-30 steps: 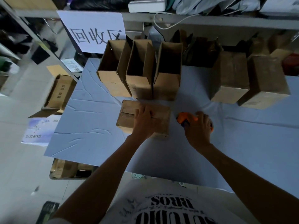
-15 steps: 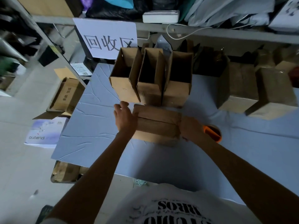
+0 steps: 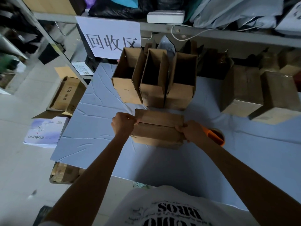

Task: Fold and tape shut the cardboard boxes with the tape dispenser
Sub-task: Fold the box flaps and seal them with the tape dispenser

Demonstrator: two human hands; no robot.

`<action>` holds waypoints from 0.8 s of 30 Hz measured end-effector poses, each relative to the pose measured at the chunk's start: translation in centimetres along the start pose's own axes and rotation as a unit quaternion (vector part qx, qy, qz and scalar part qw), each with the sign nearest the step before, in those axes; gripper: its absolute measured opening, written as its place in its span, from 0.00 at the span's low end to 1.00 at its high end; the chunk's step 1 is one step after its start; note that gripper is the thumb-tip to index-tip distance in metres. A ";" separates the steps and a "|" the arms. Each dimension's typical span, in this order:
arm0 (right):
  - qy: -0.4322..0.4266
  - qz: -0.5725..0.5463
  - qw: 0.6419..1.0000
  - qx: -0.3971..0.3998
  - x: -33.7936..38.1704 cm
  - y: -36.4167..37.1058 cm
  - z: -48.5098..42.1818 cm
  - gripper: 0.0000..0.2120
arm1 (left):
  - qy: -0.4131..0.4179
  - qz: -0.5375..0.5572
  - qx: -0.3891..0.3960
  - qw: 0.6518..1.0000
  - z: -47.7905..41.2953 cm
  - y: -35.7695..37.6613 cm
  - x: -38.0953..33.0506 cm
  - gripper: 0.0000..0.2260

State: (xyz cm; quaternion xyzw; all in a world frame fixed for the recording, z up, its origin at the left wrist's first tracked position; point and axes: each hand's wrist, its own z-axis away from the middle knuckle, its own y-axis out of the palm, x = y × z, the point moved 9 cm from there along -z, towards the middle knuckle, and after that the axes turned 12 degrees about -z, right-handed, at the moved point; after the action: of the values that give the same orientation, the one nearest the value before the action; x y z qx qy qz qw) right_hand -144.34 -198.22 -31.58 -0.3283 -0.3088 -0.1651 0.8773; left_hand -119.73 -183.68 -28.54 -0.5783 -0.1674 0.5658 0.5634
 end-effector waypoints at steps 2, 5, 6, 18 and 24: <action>0.000 -0.061 0.998 0.024 -0.3 0.0 -0.1 0.21 | -0.026 0.037 0.014 0.999 -0.1 0.2 0.5 0.07; 0.003 -0.118 0.992 0.040 -0.7 -0.1 -0.3 0.21 | -0.045 0.037 0.033 0.998 -0.4 0.2 0.7 0.04; 0.005 -0.116 0.993 0.035 -0.8 -0.2 -0.4 0.21 | -0.043 0.025 0.036 0.998 -0.5 0.2 0.5 0.06; -0.024 -0.088 0.994 0.066 -0.3 -0.5 -0.7 0.21 | -0.007 0.039 0.075 0.996 0.7 1.2 0.0 0.10; -0.042 -0.060 0.995 0.070 0.1 -1.0 -0.1 0.23 | -0.021 0.068 0.080 0.994 1.4 0.6 0.4 0.03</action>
State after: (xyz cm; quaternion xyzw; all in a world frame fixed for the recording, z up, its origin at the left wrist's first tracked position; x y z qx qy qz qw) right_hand -144.75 -198.99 -31.10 -0.2533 -0.3749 -0.1814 0.8731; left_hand -121.03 -182.90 -28.82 -0.5294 -0.0942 0.6262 0.5645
